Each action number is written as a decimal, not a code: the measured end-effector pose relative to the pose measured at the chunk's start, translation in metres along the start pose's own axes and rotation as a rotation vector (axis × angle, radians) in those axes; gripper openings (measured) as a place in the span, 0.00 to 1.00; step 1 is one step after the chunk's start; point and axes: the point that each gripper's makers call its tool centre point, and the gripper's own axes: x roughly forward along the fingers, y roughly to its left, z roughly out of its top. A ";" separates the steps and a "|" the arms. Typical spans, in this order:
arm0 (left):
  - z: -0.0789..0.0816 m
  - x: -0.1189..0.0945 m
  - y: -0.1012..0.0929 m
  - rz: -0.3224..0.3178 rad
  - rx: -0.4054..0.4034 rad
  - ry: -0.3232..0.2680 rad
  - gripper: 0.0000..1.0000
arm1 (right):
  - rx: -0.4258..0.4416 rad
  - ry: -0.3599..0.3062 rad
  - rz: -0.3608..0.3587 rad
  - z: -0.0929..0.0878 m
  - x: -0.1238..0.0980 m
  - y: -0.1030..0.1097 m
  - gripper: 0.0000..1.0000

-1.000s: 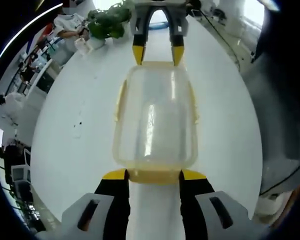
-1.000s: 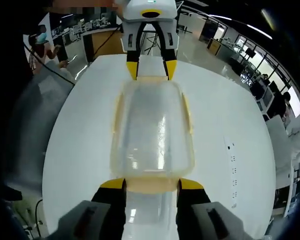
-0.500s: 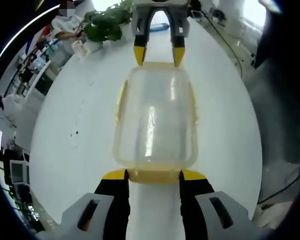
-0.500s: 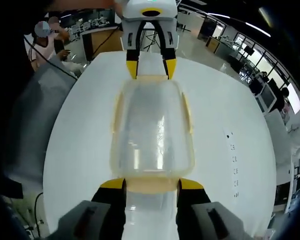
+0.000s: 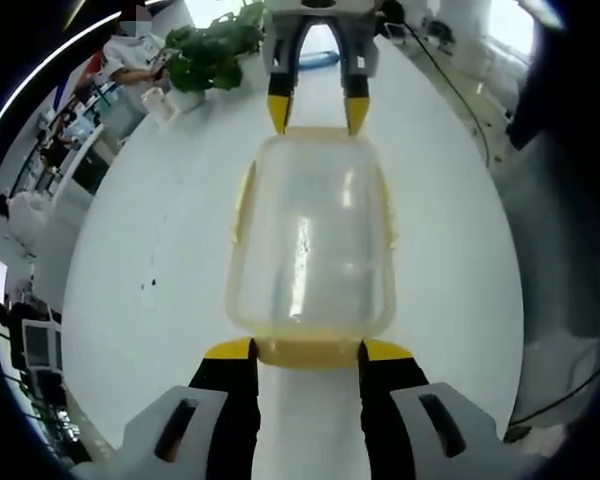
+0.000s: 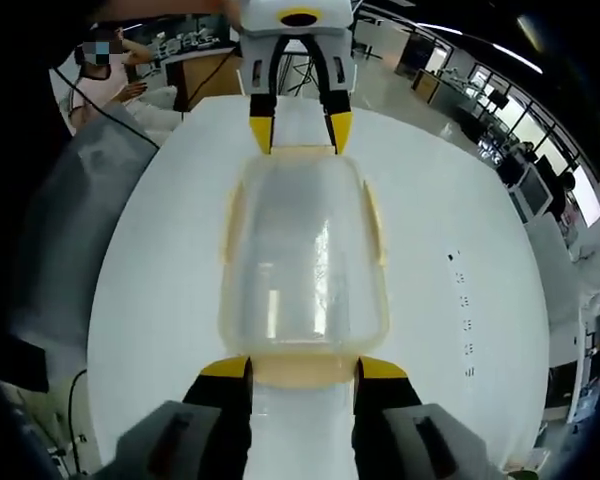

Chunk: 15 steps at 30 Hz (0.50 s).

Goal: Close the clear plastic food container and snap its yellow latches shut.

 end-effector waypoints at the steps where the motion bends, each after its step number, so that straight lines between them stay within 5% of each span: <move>1: 0.001 0.001 0.001 0.001 0.000 -0.001 0.36 | 0.002 0.003 -0.003 -0.002 0.000 0.000 0.37; 15: 0.025 0.020 -0.003 -0.029 0.016 -0.014 0.36 | 0.040 0.012 0.009 -0.033 -0.007 0.005 0.37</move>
